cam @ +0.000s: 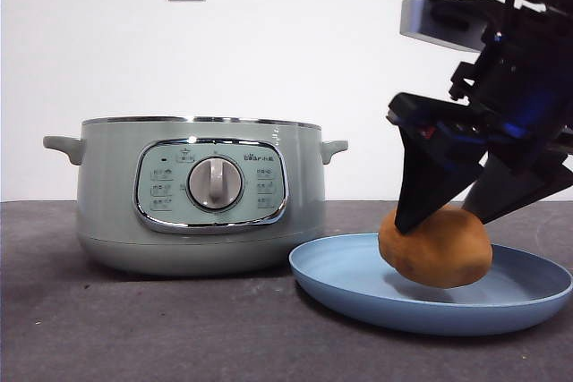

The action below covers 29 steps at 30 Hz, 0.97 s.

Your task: Take the potato out from the steamer,put the potato on the plate,close the lid

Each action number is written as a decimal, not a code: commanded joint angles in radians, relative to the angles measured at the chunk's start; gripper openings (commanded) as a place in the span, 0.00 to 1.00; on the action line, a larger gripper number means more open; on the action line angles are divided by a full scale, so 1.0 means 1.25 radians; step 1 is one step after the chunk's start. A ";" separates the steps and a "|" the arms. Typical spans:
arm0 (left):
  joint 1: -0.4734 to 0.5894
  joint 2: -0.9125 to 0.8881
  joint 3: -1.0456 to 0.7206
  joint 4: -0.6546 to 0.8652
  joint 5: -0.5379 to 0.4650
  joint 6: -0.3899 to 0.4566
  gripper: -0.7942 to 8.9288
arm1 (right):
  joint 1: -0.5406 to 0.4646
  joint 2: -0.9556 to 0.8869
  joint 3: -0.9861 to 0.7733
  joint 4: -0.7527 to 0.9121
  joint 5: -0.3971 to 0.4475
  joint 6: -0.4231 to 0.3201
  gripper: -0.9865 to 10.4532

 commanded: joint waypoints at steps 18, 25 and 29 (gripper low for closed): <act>0.000 0.060 0.003 0.115 0.063 0.016 0.07 | -0.017 0.011 -0.029 0.021 -0.001 0.048 0.64; -0.001 0.159 0.003 0.188 0.084 0.047 0.07 | -0.017 -0.005 -0.024 0.035 0.004 0.049 0.64; -0.001 0.226 0.003 0.240 0.105 0.062 0.07 | -0.017 -0.054 -0.023 0.026 0.004 0.059 0.64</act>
